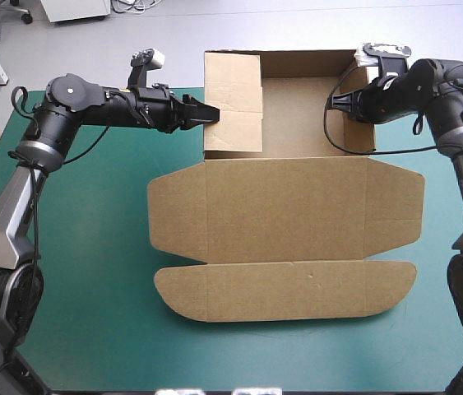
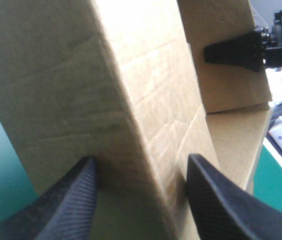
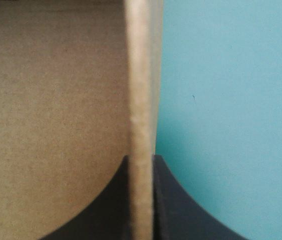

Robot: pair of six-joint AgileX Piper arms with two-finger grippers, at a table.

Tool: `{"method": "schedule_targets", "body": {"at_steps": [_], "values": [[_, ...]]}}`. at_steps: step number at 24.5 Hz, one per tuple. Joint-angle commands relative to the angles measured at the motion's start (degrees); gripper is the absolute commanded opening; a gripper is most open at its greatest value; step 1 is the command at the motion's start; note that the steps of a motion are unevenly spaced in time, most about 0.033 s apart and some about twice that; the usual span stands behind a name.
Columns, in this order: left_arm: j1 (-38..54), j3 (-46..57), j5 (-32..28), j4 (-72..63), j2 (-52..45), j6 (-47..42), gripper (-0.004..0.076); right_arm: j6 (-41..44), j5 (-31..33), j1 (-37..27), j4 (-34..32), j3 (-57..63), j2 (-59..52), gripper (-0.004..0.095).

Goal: Fold the box

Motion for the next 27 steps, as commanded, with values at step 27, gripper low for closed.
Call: {"method": "schedule_targets", "body": {"at_steps": [27], "values": [[-12.36,-18.77,8.90,50.68,6.47,-25.39,0.0334,10.16,0.73,8.85,-5.26,-1.98,0.34,-0.0011]]}}
